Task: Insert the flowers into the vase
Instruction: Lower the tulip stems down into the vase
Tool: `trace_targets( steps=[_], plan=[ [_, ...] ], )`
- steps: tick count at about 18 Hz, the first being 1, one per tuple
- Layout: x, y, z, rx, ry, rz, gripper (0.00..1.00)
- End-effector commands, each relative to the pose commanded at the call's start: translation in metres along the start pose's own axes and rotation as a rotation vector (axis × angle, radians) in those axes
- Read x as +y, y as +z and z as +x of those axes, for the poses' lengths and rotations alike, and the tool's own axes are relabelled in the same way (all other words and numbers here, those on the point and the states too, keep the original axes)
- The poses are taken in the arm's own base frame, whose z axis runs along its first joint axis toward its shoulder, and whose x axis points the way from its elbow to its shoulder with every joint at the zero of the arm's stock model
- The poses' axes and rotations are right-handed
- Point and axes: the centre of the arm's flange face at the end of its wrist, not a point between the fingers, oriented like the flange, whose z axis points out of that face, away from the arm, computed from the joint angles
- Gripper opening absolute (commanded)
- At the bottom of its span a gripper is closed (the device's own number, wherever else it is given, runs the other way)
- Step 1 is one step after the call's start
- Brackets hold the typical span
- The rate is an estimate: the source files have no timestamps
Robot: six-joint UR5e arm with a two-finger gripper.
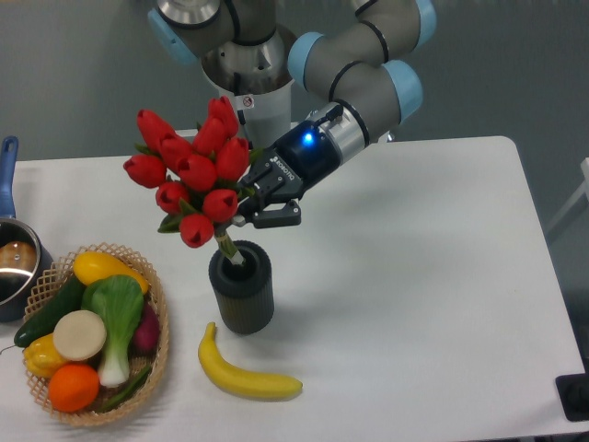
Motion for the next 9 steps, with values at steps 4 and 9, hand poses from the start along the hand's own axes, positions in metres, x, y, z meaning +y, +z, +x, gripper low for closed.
trace_targets(
  steps=[4, 9],
  plan=[
    [0.028, 0.001, -0.006, 0.002, 0.009, -0.001, 0.22],
    [0.045, 0.001, -0.009, 0.001, -0.023, -0.002, 0.24]
  ],
)
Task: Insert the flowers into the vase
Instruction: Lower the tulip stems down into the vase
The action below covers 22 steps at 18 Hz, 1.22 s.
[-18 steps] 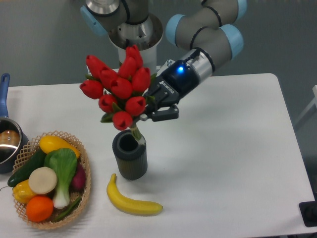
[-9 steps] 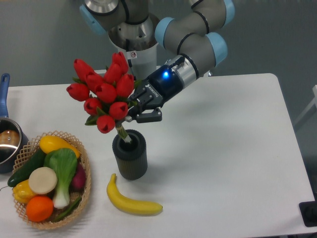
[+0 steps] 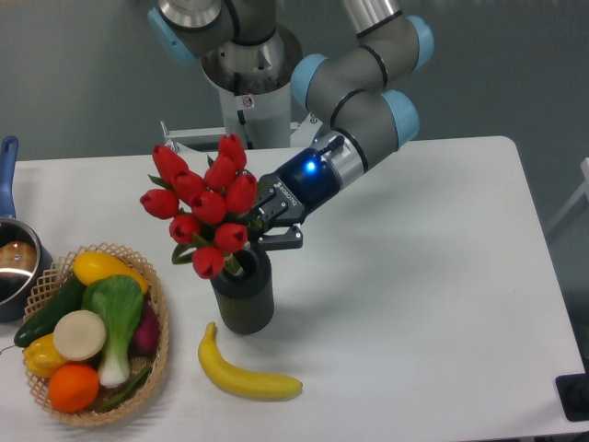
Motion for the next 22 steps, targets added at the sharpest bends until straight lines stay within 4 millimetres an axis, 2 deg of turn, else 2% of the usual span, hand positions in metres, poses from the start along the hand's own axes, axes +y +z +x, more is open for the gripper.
trace_targets(
  steps=[4, 9, 14, 22],
  plan=[
    [0.017, -0.004, -0.008, -0.008, -0.008, -0.004, 0.24],
    [0.032, -0.007, -0.001, -0.015, -0.036, -0.006, 0.24],
    [0.051, -0.006, -0.003, -0.012, -0.021, -0.008, 0.25],
    [0.057, -0.009, -0.007, -0.017, -0.017, -0.008, 0.3]
  ],
)
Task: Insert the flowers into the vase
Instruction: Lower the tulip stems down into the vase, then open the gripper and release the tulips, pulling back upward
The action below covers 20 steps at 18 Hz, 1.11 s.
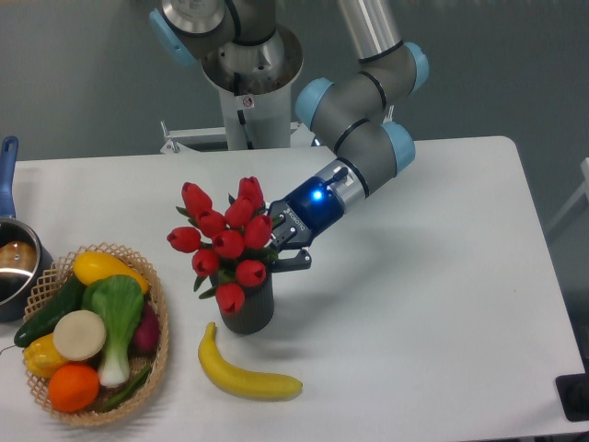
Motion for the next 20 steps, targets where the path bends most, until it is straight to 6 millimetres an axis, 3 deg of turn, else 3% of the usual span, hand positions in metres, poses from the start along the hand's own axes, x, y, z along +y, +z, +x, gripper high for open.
trace_targets(
  steps=[6, 11, 16, 20],
  plan=[
    [0.002, -0.003, 0.0, -0.006, 0.006, -0.001, 0.35],
    [0.001, -0.004, 0.0, -0.007, 0.009, -0.001, 0.47],
    [0.002, -0.009, -0.001, -0.018, 0.049, 0.0, 0.98],
    [-0.006, -0.012, 0.002, -0.024, 0.072, 0.0, 1.0]
  ],
)
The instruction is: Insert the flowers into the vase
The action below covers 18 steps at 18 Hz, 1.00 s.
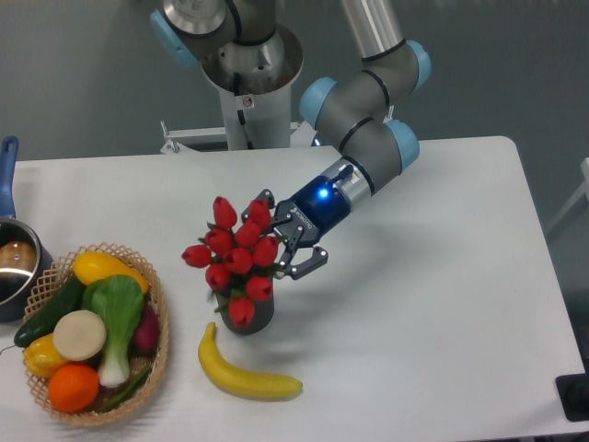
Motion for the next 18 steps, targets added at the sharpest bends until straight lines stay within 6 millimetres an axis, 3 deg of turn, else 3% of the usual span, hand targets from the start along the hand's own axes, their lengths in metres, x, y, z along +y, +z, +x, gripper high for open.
trace_targets(
  steps=[3, 10, 15, 18],
  plan=[
    [-0.009, -0.003, 0.01, -0.004, 0.02, -0.04, 1.0],
    [-0.039, -0.033, 0.015, -0.071, 0.106, -0.232, 1.0],
    [-0.062, -0.088, 0.002, -0.194, 0.175, -0.474, 1.0],
    [-0.082, -0.138, -0.017, -0.306, 0.188, -0.621, 1.0]
  ],
)
